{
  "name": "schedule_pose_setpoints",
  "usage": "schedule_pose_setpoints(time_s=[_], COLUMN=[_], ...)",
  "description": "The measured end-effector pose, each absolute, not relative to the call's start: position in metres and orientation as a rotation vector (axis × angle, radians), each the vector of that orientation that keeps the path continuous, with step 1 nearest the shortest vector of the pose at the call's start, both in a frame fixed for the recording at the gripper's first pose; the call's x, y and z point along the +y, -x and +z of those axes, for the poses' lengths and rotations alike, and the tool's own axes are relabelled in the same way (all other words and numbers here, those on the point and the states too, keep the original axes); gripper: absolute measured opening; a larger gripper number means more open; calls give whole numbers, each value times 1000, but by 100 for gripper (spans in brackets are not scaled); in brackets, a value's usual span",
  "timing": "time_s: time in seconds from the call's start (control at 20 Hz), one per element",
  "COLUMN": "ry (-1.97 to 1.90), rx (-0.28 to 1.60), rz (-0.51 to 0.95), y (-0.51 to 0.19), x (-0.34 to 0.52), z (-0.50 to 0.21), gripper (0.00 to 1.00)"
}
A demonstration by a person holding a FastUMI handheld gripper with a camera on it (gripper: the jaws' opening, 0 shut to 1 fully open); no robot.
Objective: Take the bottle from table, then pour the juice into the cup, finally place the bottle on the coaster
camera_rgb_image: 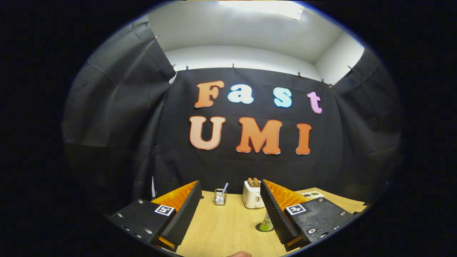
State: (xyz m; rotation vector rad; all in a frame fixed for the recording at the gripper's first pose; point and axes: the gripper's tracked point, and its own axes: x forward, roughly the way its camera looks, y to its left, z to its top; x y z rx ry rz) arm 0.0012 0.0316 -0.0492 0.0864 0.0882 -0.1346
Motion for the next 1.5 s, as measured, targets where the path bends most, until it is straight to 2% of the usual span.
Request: schedule_pose_setpoints(time_s=[0.2,0.35,0.85,1.15,1.5], ry=[-62,-84,-27,-113,-100], rx=[6,-32,37,-34,-33], rz=[-102,-57,-57,68,22], y=[3,5,17,19,22], x=[54,68,46,70,54], z=[-21,-26,-58,-47,-51], gripper=[98,98,98,98,98])
